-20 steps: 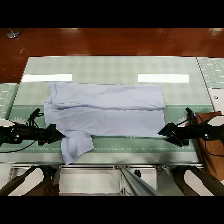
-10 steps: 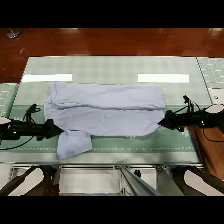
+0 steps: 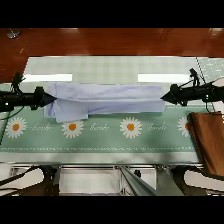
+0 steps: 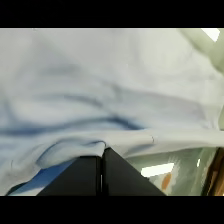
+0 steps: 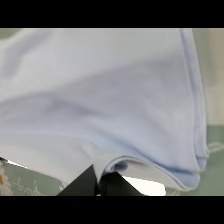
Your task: Fold the shirts.
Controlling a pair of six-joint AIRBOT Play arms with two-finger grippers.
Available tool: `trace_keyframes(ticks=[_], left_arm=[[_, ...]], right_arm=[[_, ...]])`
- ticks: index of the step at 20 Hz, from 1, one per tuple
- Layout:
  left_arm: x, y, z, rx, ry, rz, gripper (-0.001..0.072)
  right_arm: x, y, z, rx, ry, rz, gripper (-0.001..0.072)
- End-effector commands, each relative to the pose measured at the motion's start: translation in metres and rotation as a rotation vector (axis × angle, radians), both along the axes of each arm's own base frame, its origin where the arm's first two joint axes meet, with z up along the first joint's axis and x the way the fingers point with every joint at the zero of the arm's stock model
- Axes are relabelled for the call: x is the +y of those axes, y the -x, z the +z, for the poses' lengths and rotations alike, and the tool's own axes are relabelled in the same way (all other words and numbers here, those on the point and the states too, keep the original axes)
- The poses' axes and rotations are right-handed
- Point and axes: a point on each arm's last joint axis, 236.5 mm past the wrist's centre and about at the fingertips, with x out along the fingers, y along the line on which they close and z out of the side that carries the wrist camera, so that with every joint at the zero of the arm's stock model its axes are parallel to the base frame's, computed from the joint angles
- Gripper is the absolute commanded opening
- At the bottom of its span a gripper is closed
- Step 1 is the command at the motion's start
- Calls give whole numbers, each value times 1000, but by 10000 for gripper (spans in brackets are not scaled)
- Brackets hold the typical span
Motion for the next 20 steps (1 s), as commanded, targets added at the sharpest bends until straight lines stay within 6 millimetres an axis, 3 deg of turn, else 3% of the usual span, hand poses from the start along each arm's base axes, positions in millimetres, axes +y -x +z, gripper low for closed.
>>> trace_keyframes(ticks=[1, 5, 9, 10, 11, 12, 13, 15, 17, 19, 20], left_arm=[[0, -65, -2, -14, 36, 30, 26], [-15, -101, -16, -7, 43, -51, 26], [-13, -111, -29, 2, 44, -49, 27], [-13, -109, -28, 2, 48, -59, 116], [-14, -103, -24, 14, 60, -88, 528], [-6, -94, -20, 35, 46, -127, 697], [9, -81, -19, 85, 15, -160, 697], [59, -39, -24, 259, -102, -174, 696], [98, -7, -21, 335, -184, -152, 696], [111, -2, -11, 279, -193, -61, 696], [107, -5, -5, 208, -190, -28, 696]], right_arm=[[0, -47, -1, -33, -7, -12, 23], [-4, -78, -15, -9, -21, -38, 23], [-3, -83, -38, 34, -46, -52, 33], [-3, -82, -38, 40, -58, -55, 281], [-4, -82, -35, 35, -67, -48, 633], [-7, -79, -27, 29, -70, -13, 624], [-16, -75, -20, 40, -74, 10, 623], [-43, -61, -15, 73, -54, 20, 623], [-70, -42, -27, 143, 26, 14, 623], [-78, -33, -42, 188, 70, 1, 623], [-70, -32, -48, 197, 41, -8, 623]])
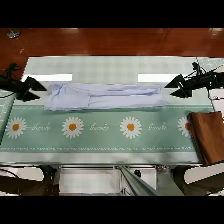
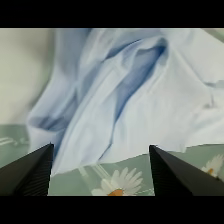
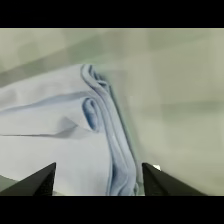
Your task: Fold the shirts.
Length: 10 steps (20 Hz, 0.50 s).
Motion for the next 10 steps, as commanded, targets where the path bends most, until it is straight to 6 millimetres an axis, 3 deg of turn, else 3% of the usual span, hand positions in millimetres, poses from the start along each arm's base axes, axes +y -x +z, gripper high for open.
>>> trace_keyframes(ticks=[1, 4, 8, 9, 10], left_arm=[[11, 18, 16, -94, -42, 74, 696], [-50, 28, 42, -289, 38, 28, 696], [-121, 52, 55, -344, 91, -80, 697], [-138, 56, 55, -339, 103, -128, 697], [-153, 57, 55, -342, 112, -164, 695]], right_arm=[[-4, 18, -20, 80, 8, -7, 623], [26, 23, -33, 110, -13, 57, 623], [74, 15, -37, 96, -65, 103, 609], [82, 8, -31, 61, -80, 111, 454], [89, 0, -22, 28, -91, 127, 67]])
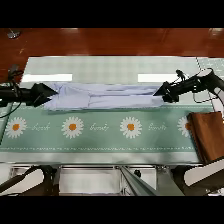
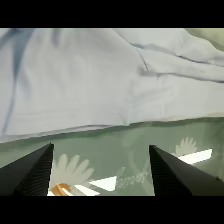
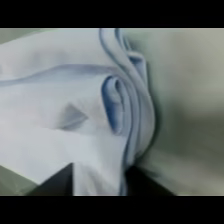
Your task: Fold the shirts.
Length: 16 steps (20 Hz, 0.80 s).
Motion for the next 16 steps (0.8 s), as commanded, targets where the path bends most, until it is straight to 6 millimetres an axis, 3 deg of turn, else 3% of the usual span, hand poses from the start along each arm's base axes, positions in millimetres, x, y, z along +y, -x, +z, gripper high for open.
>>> trace_keyframes(ticks=[1, 2, 3, 6, 8, 11, 16], left_arm=[[-54, 10, 7, -55, 27, -101, 651], [-67, 8, 10, -70, 33, -118, 316], [-79, 5, 13, -94, 41, -130, 35], [-121, 0, 27, -168, 83, -168, 26], [-159, 6, 27, -225, 50, -258, 25], [-228, 20, 13, -274, -60, -414, 24], [-337, 16, -22, -227, -84, -504, 24]], right_arm=[[31, -20, 25, -83, -67, 29, 23], [32, -24, 39, -116, -60, 45, 22], [25, -24, 52, -146, -38, 48, 22], [-1, 2, 84, -182, 109, 122, 22], [-12, 26, 106, -228, 201, 134, 22], [-7, 72, 142, -326, 247, 136, 22], [6, 140, 182, -432, 267, 73, 22]])
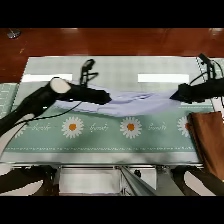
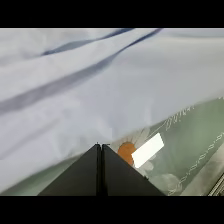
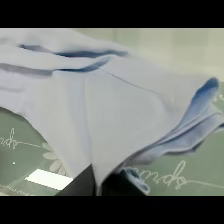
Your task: Fold the shirts.
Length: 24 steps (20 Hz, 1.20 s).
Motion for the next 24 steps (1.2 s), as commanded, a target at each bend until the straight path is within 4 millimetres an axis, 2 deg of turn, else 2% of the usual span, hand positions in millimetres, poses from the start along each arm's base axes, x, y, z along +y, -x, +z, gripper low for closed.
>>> trace_keyframes(ticks=[1, 4, 7, 9, 10, 12, 13, 15, 16, 17, 18, 21, 23, 24], left_arm=[[-82, 6, -30, 26, -27, -68, 24], [-139, 41, -63, 127, -52, -184, 24], [-186, 96, -86, 221, -52, -311, 24], [-195, 130, -94, 246, -82, -432, 25], [-194, 133, -91, 251, -84, -448, 25], [-180, 109, -74, 237, -73, -422, 25], [-166, 85, -59, 219, -63, -388, 25], [-124, 31, -23, 176, -43, -301, 24], [-93, 3, -4, 142, -50, -253, 25], [-53, -24, 5, 84, -108, -220, 25], [-1, -47, 15, 105, -163, -139, 26], [129, -72, 70, 71, -160, 53, 25], [202, -63, 109, -29, -149, 224, 26], [230, -48, 122, -83, -150, 302, 26]], right_arm=[[6, 44, 23, -73, 13, -35, 23], [10, 57, 38, -106, 8, -46, 23], [16, 55, 45, -129, -25, -46, 23], [17, 48, 50, -158, -36, -61, 23], [17, 47, 50, -163, -37, -64, 23], [23, 48, 53, -162, -65, -55, 23], [28, 49, 56, -163, -85, -45, 23], [39, 50, 62, -174, -92, -9, 23], [48, 49, 65, -174, -99, 18, 23], [59, 46, 69, -179, -109, 40, 23], [71, 40, 74, -187, -122, 60, 23], [118, 16, 83, -197, -156, 149, 23], [159, -9, 84, -200, -181, 200, 23], [183, -23, 80, -193, -190, 232, 24]])
